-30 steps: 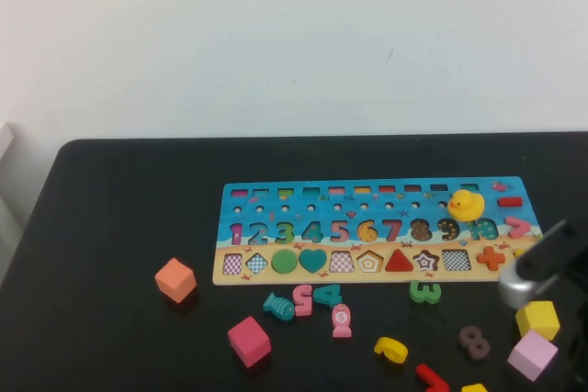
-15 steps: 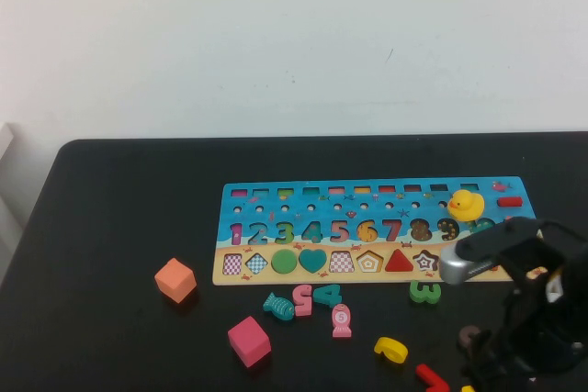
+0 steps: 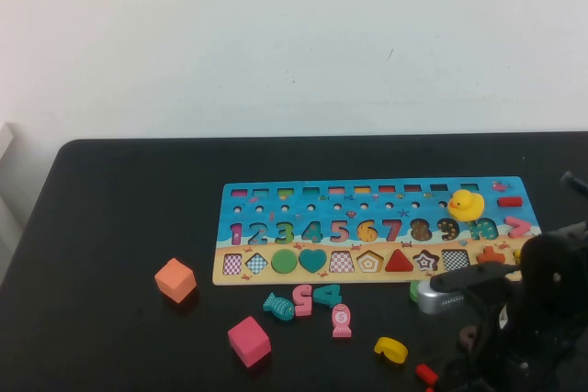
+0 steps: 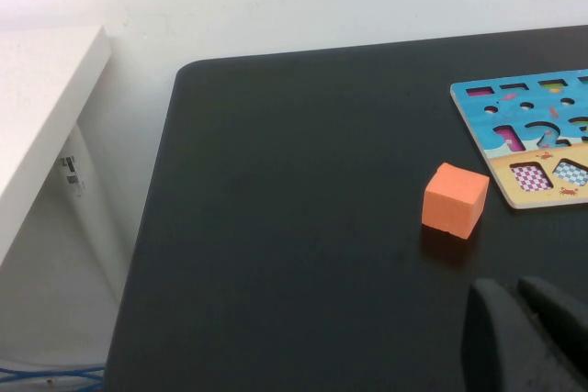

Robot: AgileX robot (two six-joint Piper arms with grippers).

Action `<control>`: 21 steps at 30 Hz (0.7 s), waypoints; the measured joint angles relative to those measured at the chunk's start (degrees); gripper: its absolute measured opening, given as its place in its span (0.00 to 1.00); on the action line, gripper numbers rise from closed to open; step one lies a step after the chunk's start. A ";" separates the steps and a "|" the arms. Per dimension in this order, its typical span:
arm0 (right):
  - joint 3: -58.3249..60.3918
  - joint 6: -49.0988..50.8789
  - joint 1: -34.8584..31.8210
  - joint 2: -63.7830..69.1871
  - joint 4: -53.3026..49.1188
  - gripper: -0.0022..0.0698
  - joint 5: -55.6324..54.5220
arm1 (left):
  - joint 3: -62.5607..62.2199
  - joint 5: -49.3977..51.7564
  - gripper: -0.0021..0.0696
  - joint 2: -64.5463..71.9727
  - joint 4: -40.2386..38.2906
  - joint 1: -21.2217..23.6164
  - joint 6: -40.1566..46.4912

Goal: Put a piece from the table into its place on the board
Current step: Pick up the "Pentagon"

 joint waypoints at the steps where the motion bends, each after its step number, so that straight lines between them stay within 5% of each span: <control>1: 0.00 0.28 0.00 0.71 0.00 0.73 -0.73 | 0.00 0.00 0.03 0.00 0.00 0.00 0.00; 21: -0.09 12.97 -1.03 8.17 -5.63 0.74 -10.81 | 0.00 0.00 0.03 0.00 0.00 0.00 0.00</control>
